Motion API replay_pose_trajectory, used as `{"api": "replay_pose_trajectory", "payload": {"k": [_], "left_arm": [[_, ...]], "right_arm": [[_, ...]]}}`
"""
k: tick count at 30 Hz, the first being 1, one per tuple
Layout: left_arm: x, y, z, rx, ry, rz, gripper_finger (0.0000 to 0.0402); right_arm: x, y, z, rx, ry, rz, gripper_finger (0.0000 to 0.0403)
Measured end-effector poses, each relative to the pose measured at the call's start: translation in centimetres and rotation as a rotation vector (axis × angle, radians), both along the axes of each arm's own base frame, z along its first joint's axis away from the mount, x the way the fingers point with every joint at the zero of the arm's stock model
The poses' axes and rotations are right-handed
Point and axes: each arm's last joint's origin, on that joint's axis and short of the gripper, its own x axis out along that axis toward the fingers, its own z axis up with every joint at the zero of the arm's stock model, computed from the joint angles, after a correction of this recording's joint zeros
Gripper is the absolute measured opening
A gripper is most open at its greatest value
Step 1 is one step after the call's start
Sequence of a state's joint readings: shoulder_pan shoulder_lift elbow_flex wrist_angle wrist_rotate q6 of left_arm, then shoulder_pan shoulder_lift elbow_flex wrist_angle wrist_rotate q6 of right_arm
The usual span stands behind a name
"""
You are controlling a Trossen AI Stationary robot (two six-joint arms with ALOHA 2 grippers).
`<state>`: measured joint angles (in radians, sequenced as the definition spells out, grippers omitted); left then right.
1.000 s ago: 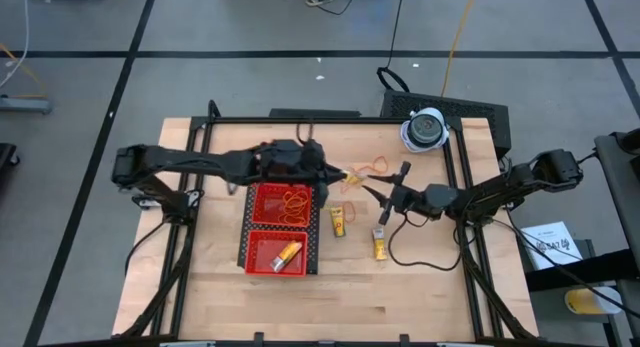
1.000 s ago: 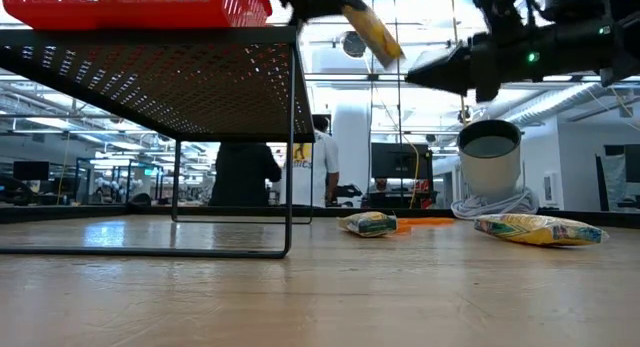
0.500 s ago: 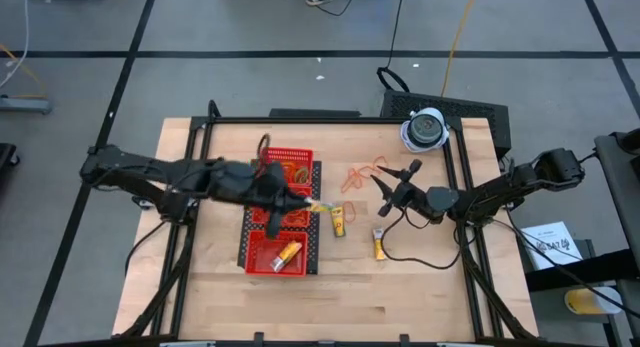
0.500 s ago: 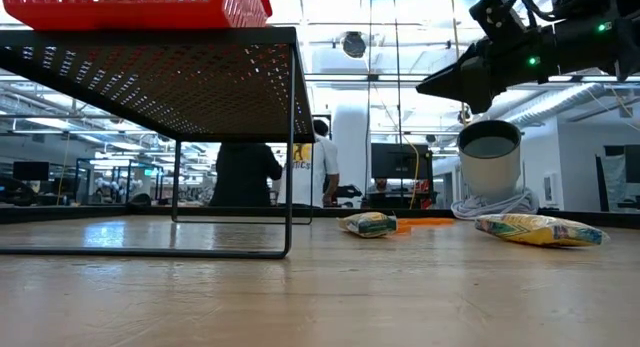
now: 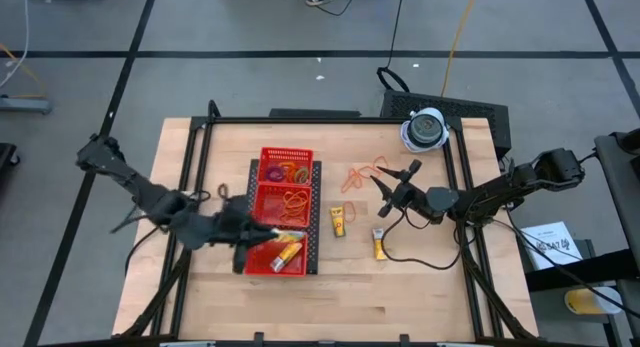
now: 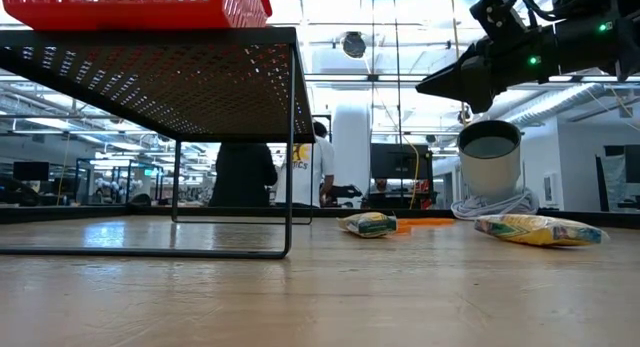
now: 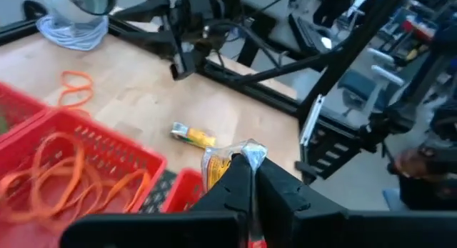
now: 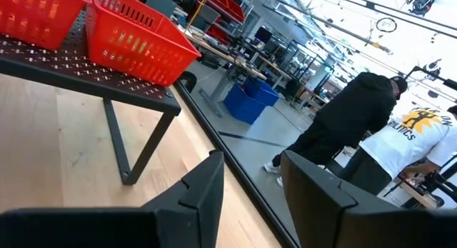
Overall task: Pick & Place Office Desk Supplies
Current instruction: Put the yellow pack of crayon into the bottom red basket on the shelf, then put the orange rubber band into the middle red basket on the shelf
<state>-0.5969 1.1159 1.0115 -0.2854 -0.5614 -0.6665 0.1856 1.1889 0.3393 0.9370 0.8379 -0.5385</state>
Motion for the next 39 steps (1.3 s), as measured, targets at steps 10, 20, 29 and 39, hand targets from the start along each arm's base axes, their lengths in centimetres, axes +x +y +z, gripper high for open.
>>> {"api": "replay_pose_trajectory", "payload": {"k": [10, 20, 29, 39], "left_arm": [[-2.6, -2.3, -0.5, 0.084, 0.030, -0.026, 0.0030], [-3.0, -1.8, -1.4, 0.191, 0.105, 0.001, 0.0107], [-2.2, -0.7, -1.3, 0.289, 0.102, 0.066, 0.0124], [-0.6, 1.4, -0.9, 0.354, 0.086, 0.148, 0.0124]], "right_arm": [[0.0, 0.0, 0.0, 0.002, -0.002, 0.001, 0.0132], [0.0, 0.0, 0.0, 0.002, -0.002, 0.001, 0.0132], [0.0, 0.0, 0.0, 0.024, -0.019, 0.001, 0.0132], [0.0, 0.0, 0.0, 0.157, -0.122, 0.007, 0.0132]]}}
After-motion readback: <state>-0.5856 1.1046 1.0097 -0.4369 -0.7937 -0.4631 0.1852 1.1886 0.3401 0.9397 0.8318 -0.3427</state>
